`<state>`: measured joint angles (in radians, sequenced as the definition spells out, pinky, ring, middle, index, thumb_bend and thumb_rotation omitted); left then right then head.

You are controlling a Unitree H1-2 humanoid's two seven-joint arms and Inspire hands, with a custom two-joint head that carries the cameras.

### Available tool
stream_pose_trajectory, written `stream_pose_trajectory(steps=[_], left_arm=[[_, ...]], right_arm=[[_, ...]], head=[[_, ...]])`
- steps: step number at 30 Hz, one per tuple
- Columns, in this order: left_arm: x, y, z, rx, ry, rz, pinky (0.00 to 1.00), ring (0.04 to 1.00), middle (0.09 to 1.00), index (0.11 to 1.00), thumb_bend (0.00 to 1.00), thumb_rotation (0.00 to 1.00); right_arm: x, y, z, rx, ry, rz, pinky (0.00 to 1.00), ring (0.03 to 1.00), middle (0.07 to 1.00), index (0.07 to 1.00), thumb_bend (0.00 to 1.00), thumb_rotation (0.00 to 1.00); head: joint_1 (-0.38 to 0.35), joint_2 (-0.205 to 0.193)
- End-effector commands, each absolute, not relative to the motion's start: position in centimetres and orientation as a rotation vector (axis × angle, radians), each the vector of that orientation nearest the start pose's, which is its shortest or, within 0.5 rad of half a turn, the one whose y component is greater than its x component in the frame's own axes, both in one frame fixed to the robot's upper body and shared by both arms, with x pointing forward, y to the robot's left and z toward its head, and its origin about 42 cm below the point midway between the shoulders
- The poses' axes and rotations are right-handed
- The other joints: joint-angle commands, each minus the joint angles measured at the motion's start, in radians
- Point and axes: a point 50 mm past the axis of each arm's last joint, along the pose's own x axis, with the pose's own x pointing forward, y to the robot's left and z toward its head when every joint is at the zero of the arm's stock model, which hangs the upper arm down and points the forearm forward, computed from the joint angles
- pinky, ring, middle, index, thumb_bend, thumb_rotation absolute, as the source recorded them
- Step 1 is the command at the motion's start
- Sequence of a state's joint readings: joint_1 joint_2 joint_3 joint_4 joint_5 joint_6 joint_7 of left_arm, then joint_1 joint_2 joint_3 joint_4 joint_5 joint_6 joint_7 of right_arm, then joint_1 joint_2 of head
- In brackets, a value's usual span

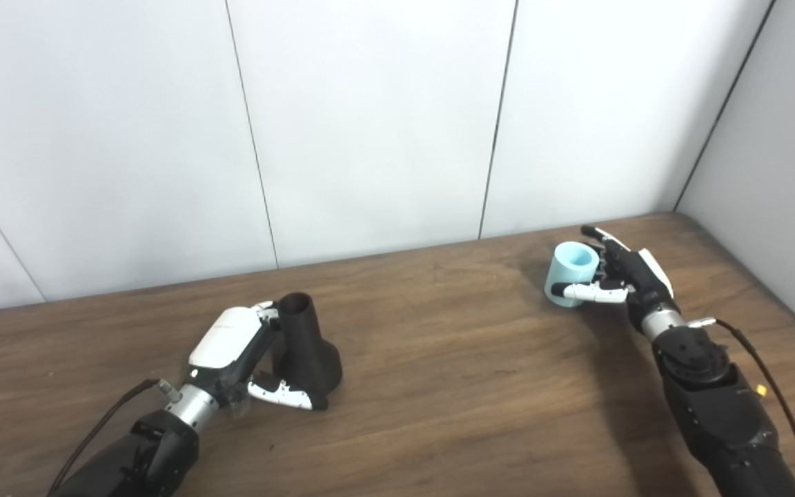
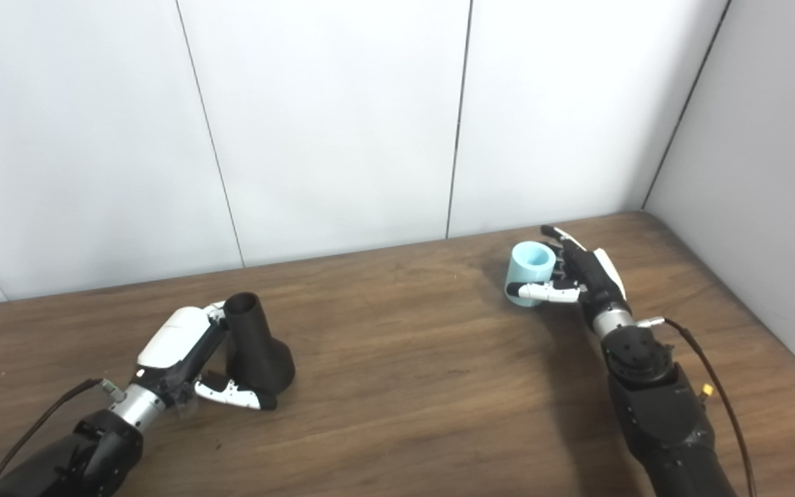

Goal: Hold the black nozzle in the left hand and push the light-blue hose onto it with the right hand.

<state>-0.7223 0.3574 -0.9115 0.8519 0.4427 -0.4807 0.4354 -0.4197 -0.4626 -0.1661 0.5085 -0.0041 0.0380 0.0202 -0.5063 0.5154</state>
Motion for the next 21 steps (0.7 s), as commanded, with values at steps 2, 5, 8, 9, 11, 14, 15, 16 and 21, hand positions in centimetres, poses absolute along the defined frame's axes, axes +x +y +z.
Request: stream_pose_trajectory(steps=[2, 5, 8, 9, 11, 14, 15, 16, 21], left_arm=[[36.1, 20.3, 0.4, 1.209, -0.220, -0.897, 0.86, 0.682, 0.470, 0.500, 0.53, 0.00], [36.1, 20.5, 0.3, 1.212, -0.218, -0.893, 0.86, 0.679, 0.472, 0.497, 0.53, 0.00], [36.2, 20.7, 0.3, 1.220, -0.213, -0.886, 0.84, 0.678, 0.481, 0.490, 0.53, 0.00], [36.2, 20.8, 0.3, 1.221, -0.211, -0.881, 0.84, 0.678, 0.479, 0.491, 0.53, 0.00], [36.3, 20.9, 0.3, 1.222, -0.208, -0.877, 0.84, 0.678, 0.474, 0.495, 0.53, 0.00], [36.4, 21.1, 0.3, 1.235, -0.213, -0.876, 0.84, 0.678, 0.478, 0.493, 0.53, 0.00], [36.4, 21.1, 0.4, 1.238, -0.214, -0.875, 0.84, 0.678, 0.479, 0.493, 0.53, 0.00], [36.5, 21.1, 0.4, 1.239, -0.215, -0.875, 0.84, 0.677, 0.479, 0.493, 0.53, 0.00], [36.5, 21.0, 0.3, 1.244, -0.216, -0.873, 0.84, 0.682, 0.475, 0.497, 0.53, 0.00]], right_arm=[[41.9, -40.8, 16.4, -0.431, 0.084, -0.197, 0.51, 0.600, 0.705, 0.751, 0.76, 0.00], [41.8, -40.7, 16.3, -0.512, 0.077, -0.154, 0.45, 0.523, 0.562, 0.590, 0.64, 0.00], [41.7, -40.5, 16.6, -0.609, 0.079, -0.122, 0.41, 0.451, 0.456, 0.520, 0.54, 0.00], [41.8, -40.4, 16.6, -0.628, 0.080, -0.121, 0.41, 0.449, 0.450, 0.516, 0.53, 0.00], [41.9, -40.4, 16.6, -0.641, 0.084, -0.124, 0.42, 0.446, 0.451, 0.510, 0.53, 0.00], [42.0, -40.3, 16.6, -0.634, 0.076, -0.133, 0.41, 0.445, 0.451, 0.505, 0.53, 0.00], [42.0, -40.3, 16.6, -0.633, 0.072, -0.135, 0.40, 0.441, 0.444, 0.509, 0.53, 0.00], [42.0, -40.2, 16.6, -0.633, 0.070, -0.136, 0.40, 0.441, 0.442, 0.511, 0.53, 0.00], [41.8, -40.1, 16.6, -0.654, 0.062, -0.144, 0.41, 0.444, 0.439, 0.515, 0.53, 0.00]], head=[[-0.001, 0.001], [0.000, 0.012], [0.011, 0.015], [0.011, 0.015], [0.011, 0.015], [0.012, 0.022], [0.013, 0.024], [0.013, 0.024], [0.016, 0.025]])
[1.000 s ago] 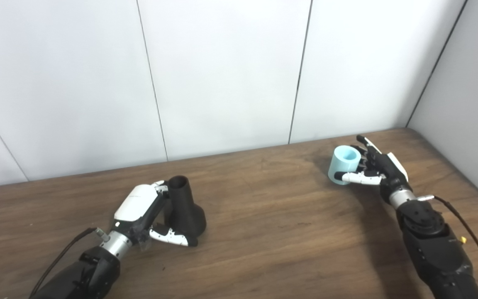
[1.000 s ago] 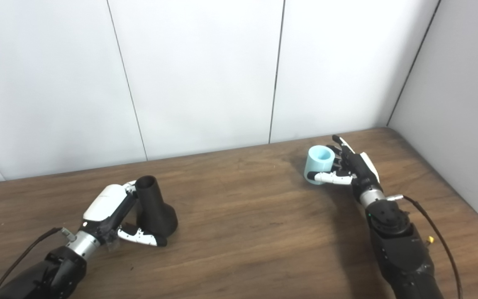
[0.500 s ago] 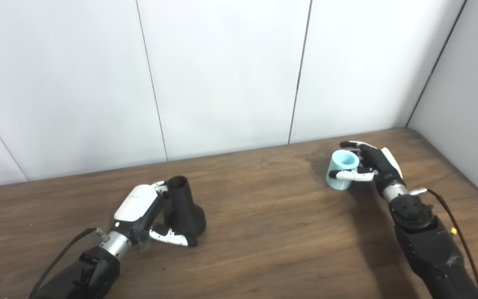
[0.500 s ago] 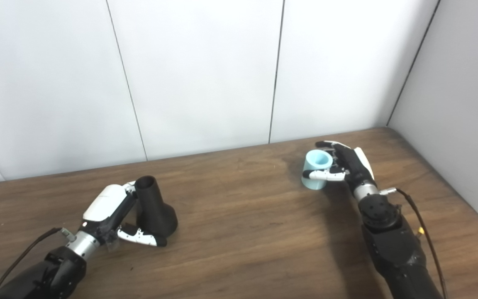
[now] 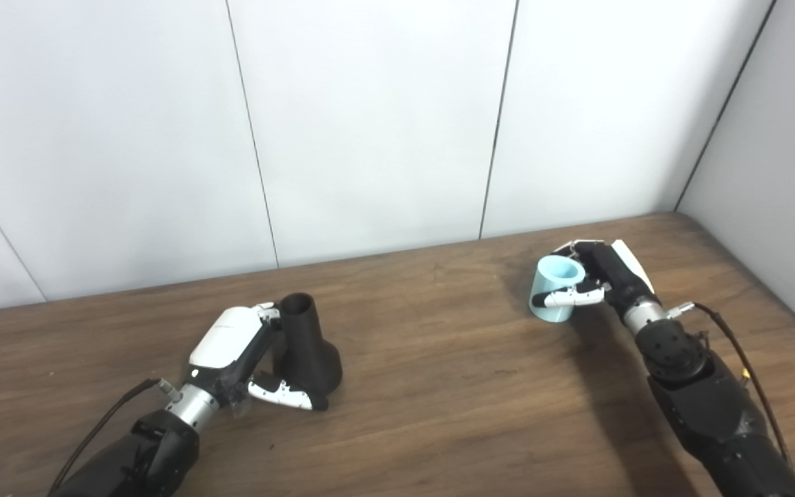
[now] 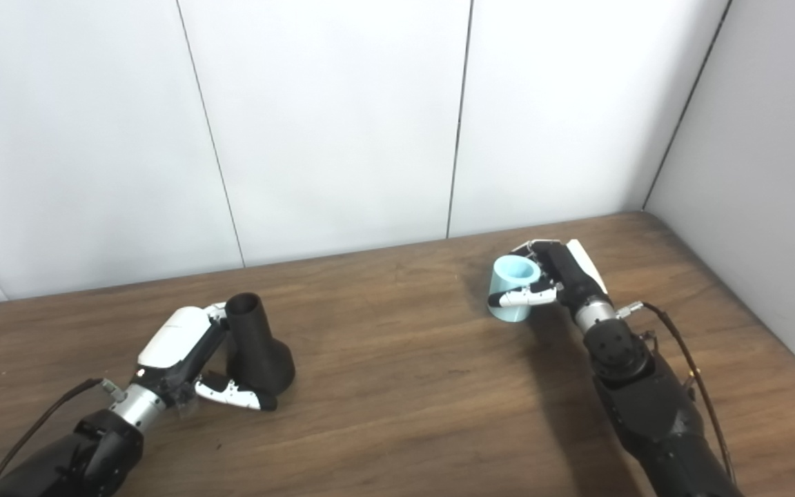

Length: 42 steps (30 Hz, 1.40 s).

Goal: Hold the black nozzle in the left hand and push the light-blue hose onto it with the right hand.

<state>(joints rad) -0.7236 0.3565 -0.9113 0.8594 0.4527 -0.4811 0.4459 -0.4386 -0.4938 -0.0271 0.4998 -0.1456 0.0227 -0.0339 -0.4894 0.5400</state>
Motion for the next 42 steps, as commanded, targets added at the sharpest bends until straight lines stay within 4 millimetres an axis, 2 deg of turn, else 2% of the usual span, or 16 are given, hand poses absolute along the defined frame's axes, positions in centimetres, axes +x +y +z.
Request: stream_pose_trajectory(steps=[1, 4, 7, 8, 11, 17, 20, 22, 29, 35, 42], left_arm=[[36.5, 21.0, 0.3, 1.245, -0.214, -0.873, 0.84, 0.684, 0.477, 0.496, 0.53, 0.00], [36.5, 20.9, 0.3, 1.248, -0.220, -0.878, 0.84, 0.685, 0.474, 0.498, 0.53, 0.00], [36.5, 20.7, 0.4, 1.232, -0.220, -0.871, 0.84, 0.682, 0.469, 0.501, 0.52, 0.00], [36.4, 20.7, 0.3, 1.231, -0.221, -0.870, 0.84, 0.680, 0.467, 0.502, 0.52, 0.00], [36.3, 20.6, 0.2, 1.231, -0.221, -0.873, 0.84, 0.673, 0.469, 0.499, 0.53, 0.00], [36.3, 19.7, 0.1, 1.226, -0.227, -0.878, 0.85, 0.680, 0.494, 0.480, 0.53, 0.00], [36.2, 19.2, 0.0, 1.217, -0.232, -0.876, 0.85, 0.681, 0.504, 0.471, 0.52, 0.00], [36.1, 18.9, -0.1, 1.218, -0.242, -0.875, 0.85, 0.680, 0.501, 0.473, 0.53, 0.00], [35.7, 17.6, -0.2, 1.199, -0.276, -0.861, 0.84, 0.662, 0.471, 0.496, 0.53, 0.00], [35.5, 16.4, -0.3, 1.161, -0.263, -0.861, 0.87, 0.667, 0.475, 0.494, 0.53, 0.00], [35.7, 15.0, -0.4, 1.158, -0.259, -0.870, 0.88, 0.680, 0.485, 0.485, 0.53, 0.00]], right_arm=[[41.8, -40.1, 16.5, -0.659, 0.062, -0.145, 0.42, 0.456, 0.444, 0.513, 0.53, 0.00], [41.6, -39.9, 16.9, -0.644, 0.046, -0.151, 0.41, 0.450, 0.440, 0.515, 0.53, 0.00], [41.7, -38.9, 18.4, -0.605, -0.010, -0.154, 0.39, 0.438, 0.446, 0.515, 0.53, 0.00], [41.8, -38.2, 19.3, -0.589, -0.046, -0.150, 0.39, 0.438, 0.448, 0.515, 0.53, 0.00], [42.3, -36.3, 22.2, -0.567, -0.145, -0.131, 0.37, 0.413, 0.476, 0.526, 0.52, 0.00], [43.2, -31.7, 28.0, -0.500, -0.322, -0.053, 0.36, 0.431, 0.483, 0.501, 0.52, 0.00], [43.6, -29.8, 30.7, -0.523, -0.392, -0.011, 0.35, 0.425, 0.480, 0.507, 0.52, 0.00], [43.9, -29.1, 32.0, -0.507, -0.400, 0.011, 0.33, 0.414, 0.484, 0.510, 0.52, 0.00], [43.7, -25.4, 37.0, -0.535, -0.437, 0.121, 0.37, 0.422, 0.487, 0.508, 0.52, 0.00], [43.9, -22.2, 39.9, -0.521, -0.468, 0.212, 0.33, 0.401, 0.483, 0.524, 0.52, 0.00], [45.0, -19.4, 40.9, -0.653, -0.463, 0.259, 0.32, 0.404, 0.484, 0.521, 0.52, 0.00]], head=[[-0.001, 0.001], [-0.001, 0.001], [-0.001, 0.001], [0.032, 0.002], [0.052, 0.003], [0.108, 0.007], [0.141, 0.011], [0.164, 0.016], [0.242, 0.032], [0.311, 0.046], [0.380, 0.052]])
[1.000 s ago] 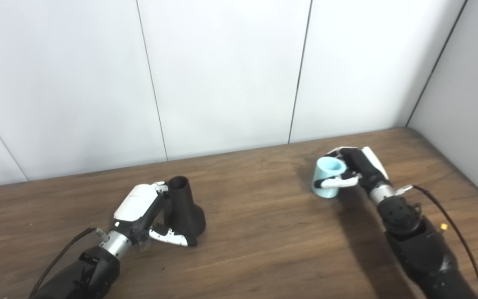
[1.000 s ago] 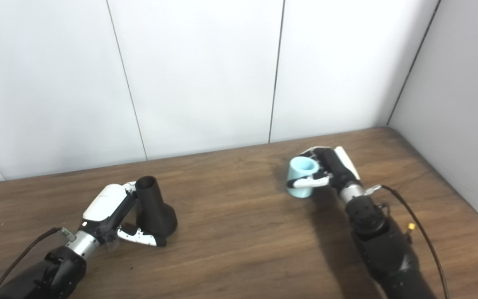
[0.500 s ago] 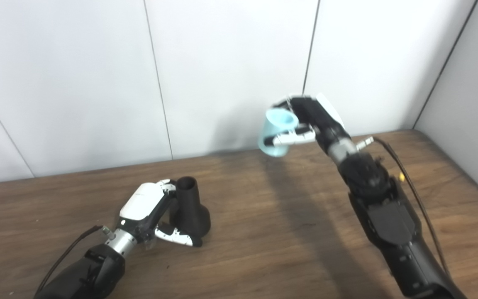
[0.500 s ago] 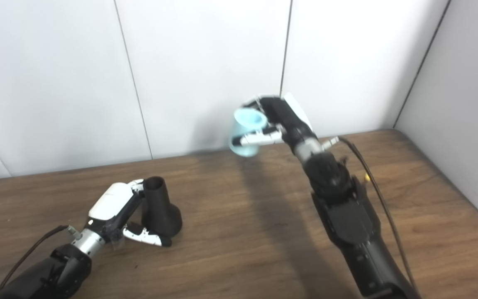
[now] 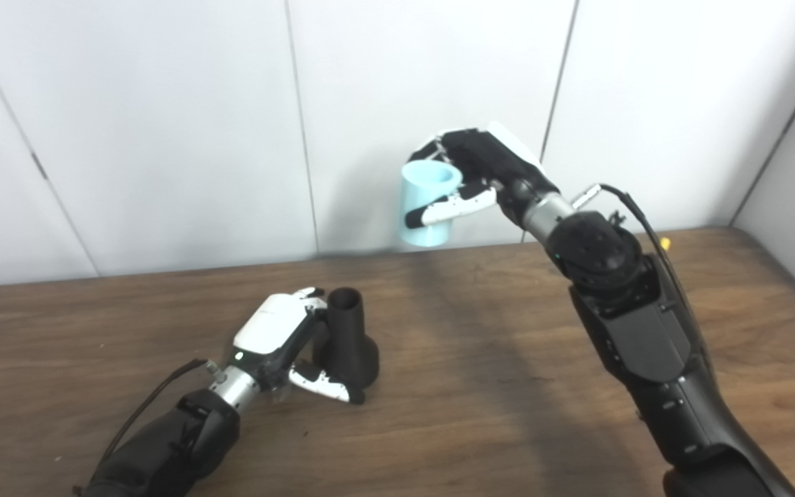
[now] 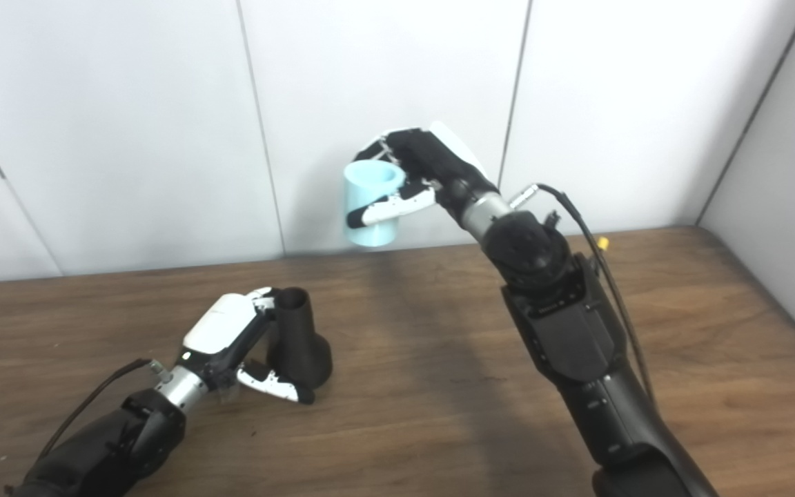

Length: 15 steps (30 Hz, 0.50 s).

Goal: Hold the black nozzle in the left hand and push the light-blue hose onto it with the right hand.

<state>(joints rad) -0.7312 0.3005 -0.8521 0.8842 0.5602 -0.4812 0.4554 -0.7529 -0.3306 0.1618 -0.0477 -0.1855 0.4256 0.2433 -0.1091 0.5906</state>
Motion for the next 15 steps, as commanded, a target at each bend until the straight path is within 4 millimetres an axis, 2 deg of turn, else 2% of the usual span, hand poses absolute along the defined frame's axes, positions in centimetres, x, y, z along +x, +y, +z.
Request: stream_pose_trajectory(steps=[1, 15], left_arm=[[35.8, 14.9, -0.4, 1.162, -0.263, -0.870, 0.87, 0.678, 0.487, 0.484, 0.53, 0.00], [36.2, 14.0, 0.0, 1.165, -0.272, -0.858, 0.86, 0.674, 0.485, 0.487, 0.53, 0.00]], right_arm=[[45.2, -19.2, 40.9, -0.657, -0.464, 0.270, 0.32, 0.403, 0.484, 0.521, 0.52, 0.00], [46.3, -16.4, 39.8, -0.636, -0.459, 0.367, 0.32, 0.401, 0.490, 0.520, 0.52, 0.00]], head=[[0.006, 0.002], [0.055, 0.008]])
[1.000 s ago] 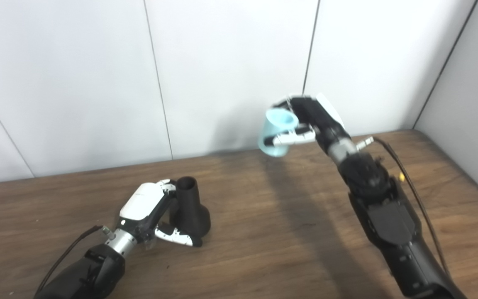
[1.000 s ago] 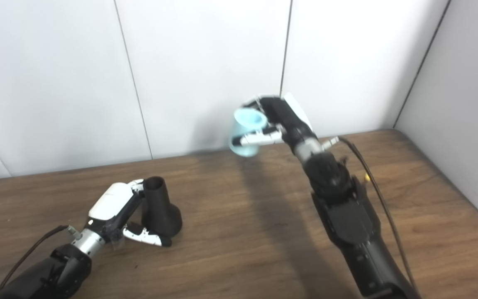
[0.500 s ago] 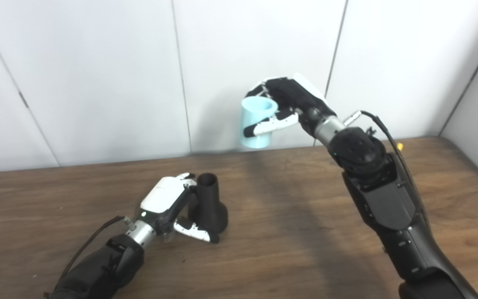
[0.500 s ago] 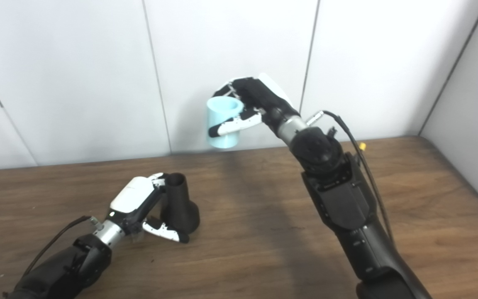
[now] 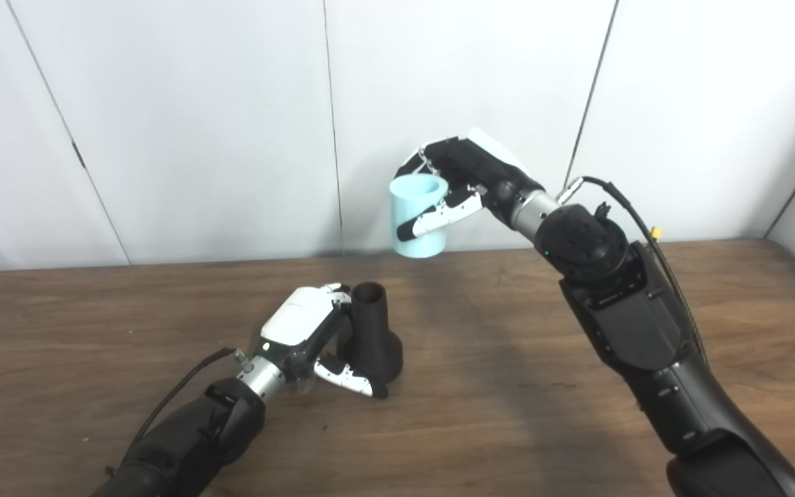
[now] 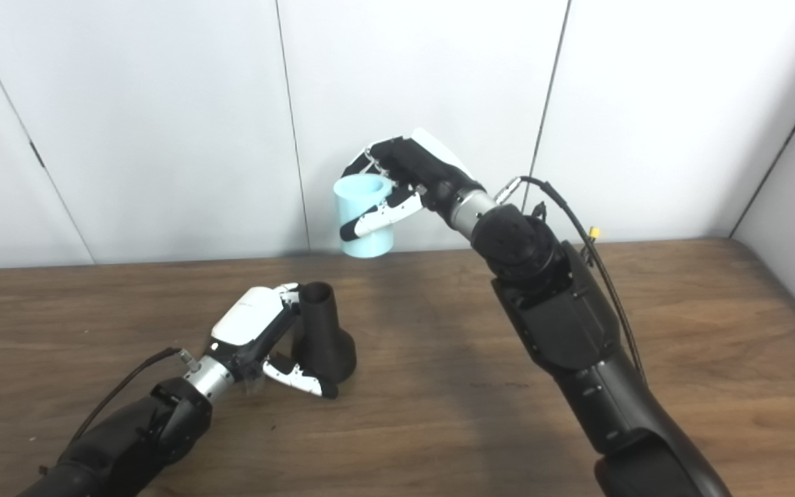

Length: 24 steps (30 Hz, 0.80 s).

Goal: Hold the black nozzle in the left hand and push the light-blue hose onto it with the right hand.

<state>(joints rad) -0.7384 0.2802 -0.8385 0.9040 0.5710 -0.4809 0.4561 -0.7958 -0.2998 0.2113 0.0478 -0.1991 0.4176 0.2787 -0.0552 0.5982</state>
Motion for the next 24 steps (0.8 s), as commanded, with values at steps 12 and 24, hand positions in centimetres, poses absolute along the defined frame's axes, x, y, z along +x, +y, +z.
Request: stream_pose_trajectory(steps=[12, 24], left_arm=[[36.4, 13.8, 0.2, 1.160, -0.275, -0.851, 0.86, 0.676, 0.492, 0.479, 0.53, 0.00], [36.4, 13.4, 0.2, 1.158, -0.283, -0.852, 0.85, 0.674, 0.496, 0.475, 0.53, 0.00]], right_arm=[[46.1, -15.4, 37.7, -0.597, -0.419, 0.380, 0.31, 0.399, 0.481, 0.526, 0.52, 0.00], [46.2, -14.7, 35.9, -0.589, -0.409, 0.398, 0.30, 0.391, 0.471, 0.534, 0.51, 0.00]], head=[[0.016, 0.009], [0.027, 0.019]])
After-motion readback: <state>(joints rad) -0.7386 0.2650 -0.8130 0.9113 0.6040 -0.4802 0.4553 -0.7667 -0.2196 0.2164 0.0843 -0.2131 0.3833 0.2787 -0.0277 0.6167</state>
